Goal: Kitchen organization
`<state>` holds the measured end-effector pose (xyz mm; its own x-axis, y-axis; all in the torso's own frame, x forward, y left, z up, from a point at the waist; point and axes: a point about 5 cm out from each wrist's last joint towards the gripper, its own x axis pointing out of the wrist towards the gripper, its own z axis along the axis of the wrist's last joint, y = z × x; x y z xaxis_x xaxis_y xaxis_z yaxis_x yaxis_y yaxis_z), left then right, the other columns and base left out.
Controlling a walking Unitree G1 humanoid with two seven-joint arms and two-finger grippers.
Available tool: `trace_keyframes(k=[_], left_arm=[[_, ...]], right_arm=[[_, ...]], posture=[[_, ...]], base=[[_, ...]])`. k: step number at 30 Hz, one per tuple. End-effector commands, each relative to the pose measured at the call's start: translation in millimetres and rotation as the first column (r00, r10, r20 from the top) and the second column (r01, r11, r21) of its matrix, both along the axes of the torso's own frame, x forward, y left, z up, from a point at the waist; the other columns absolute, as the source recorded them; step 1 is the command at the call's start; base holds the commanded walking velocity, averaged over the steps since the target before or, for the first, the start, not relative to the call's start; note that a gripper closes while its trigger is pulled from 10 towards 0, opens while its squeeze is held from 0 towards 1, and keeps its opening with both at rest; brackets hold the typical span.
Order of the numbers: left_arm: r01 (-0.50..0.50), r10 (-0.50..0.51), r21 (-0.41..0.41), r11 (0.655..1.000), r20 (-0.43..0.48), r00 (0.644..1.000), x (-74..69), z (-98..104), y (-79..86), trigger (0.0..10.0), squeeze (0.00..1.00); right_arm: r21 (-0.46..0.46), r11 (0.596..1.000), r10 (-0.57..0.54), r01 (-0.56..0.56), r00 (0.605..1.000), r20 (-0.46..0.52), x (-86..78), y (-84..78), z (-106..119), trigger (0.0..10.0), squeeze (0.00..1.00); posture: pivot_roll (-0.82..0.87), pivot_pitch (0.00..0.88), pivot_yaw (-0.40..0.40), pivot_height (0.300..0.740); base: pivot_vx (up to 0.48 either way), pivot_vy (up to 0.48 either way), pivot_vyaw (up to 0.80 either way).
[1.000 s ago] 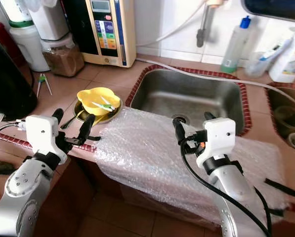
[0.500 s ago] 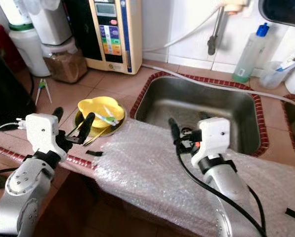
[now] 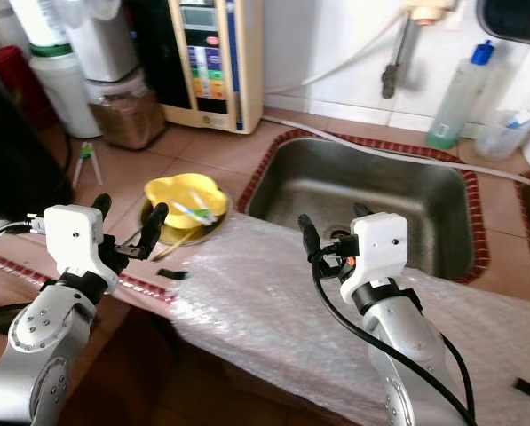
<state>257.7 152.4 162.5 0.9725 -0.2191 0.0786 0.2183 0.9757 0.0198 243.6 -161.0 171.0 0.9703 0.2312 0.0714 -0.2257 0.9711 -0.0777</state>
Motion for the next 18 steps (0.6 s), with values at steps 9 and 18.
trace_keyframes(k=[9, 18], left_arm=[[-0.029, 0.029, -0.004, 1.0, -0.002, 1.0, 1.5, 0.4, 7.2, 10.0, 0.0], [-0.033, 0.033, 0.009, 0.999, -0.01, 0.999, 2.3, -0.9, 7.0, 10.0, 0.0]], right_arm=[[-0.003, 1.0, 0.019, -0.019, 1.0, 0.006, -0.2, 3.6, 0.9, 10.0, 0.0], [-0.003, 0.999, 0.036, -0.036, 0.999, 0.005, 1.1, 7.7, 0.7, 10.0, 0.0]], posture=[[-0.09, 0.056, 0.047, 0.74], [-0.09, 0.056, 0.047, 0.74]], base=[[0.0, 0.0, 0.0], [0.0, 0.0, 0.0]])
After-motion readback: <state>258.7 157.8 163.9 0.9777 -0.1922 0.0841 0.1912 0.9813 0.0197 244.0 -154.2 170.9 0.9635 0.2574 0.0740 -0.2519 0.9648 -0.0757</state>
